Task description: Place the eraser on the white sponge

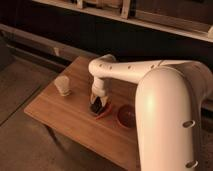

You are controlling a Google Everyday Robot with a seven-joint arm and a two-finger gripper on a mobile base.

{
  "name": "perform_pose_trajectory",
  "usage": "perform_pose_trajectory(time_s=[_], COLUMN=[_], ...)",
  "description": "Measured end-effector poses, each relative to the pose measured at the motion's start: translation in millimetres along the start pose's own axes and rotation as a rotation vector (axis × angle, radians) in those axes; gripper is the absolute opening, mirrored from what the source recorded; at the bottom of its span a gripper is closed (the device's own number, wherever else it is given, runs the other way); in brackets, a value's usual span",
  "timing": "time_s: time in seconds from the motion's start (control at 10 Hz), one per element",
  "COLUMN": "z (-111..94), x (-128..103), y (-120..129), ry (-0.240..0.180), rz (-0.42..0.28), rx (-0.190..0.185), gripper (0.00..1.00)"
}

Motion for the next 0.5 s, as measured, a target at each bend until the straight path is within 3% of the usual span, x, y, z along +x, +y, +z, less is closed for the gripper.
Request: perform_pose_trajectory(time_s=[0.3, 0.5], z=[1.3, 2.4], x=[0.0, 0.4], y=[1.5, 1.3], ry=[0.005, 0.008], rz=[-0.007, -0.007], rx=[0.004, 0.008], gripper=[0.00, 0.10])
